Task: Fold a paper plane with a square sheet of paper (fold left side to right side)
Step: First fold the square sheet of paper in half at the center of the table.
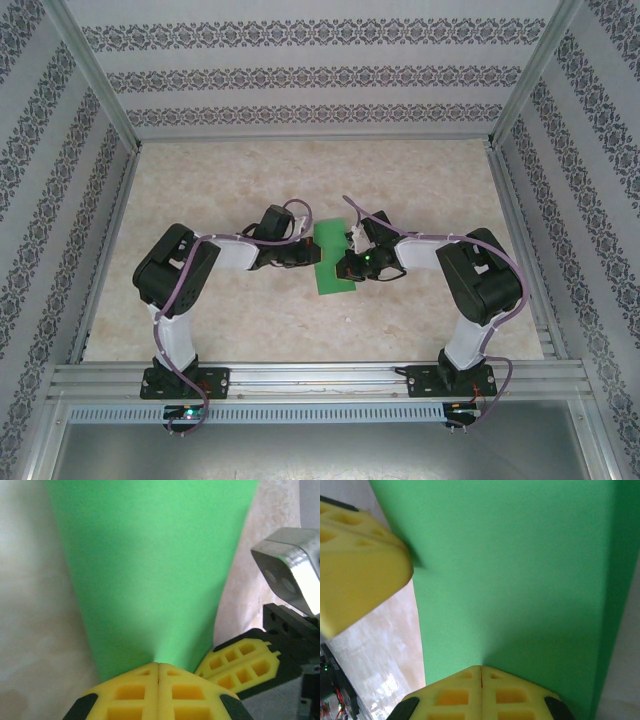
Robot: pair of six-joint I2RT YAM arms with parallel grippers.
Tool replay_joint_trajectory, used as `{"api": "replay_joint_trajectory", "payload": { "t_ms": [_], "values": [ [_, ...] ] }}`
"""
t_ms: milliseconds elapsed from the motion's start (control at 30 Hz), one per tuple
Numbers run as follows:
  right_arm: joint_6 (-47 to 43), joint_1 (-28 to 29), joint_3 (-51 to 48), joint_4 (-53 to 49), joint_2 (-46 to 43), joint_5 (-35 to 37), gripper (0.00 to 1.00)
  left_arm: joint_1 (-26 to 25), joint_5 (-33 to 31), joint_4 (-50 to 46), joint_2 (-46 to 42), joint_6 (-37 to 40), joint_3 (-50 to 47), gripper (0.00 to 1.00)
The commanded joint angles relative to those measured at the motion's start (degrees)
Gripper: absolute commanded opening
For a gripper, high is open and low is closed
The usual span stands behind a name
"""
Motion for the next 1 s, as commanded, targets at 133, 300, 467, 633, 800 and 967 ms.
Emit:
{"api": "replay_joint_trajectory", "payload": {
  "t_ms": [133, 300, 467, 633, 800, 967],
  "values": [
    [-1.70, -0.73, -1.76, -5.77, 3.34, 6.10, 0.00, -1.63, 1.27, 3.13, 0.11, 2.21, 0.05, 0.00],
    [-1.78, -0.64, -1.77, -5.96, 3.43, 6.06, 0.00, -1.62, -1.12, -0.27, 0.71, 3.69, 1.29, 0.00],
    [-1.87, -0.55, -1.66, -6.10, 3.60, 6.10, 0.00, -1.58, -1.46, -1.27, 1.83, 3.79, 2.40, 0.00],
    [-2.14, -0.57, -1.41, -6.45, 3.90, 6.19, 0.00, -1.50, -2.60, -2.01, 2.84, 4.05, 2.88, 0.00],
    [-2.39, -0.60, -1.32, -6.86, 4.02, 6.41, 0.00, -1.22, -4.18, -1.90, 3.59, 3.81, 2.75, 0.00],
    [-2.54, -0.73, -1.41, -7.02, 4.04, 6.52, 0.00, -0.18, -4.95, 0.94, 3.99, 2.27, 1.28, 0.00]
  ]
}}
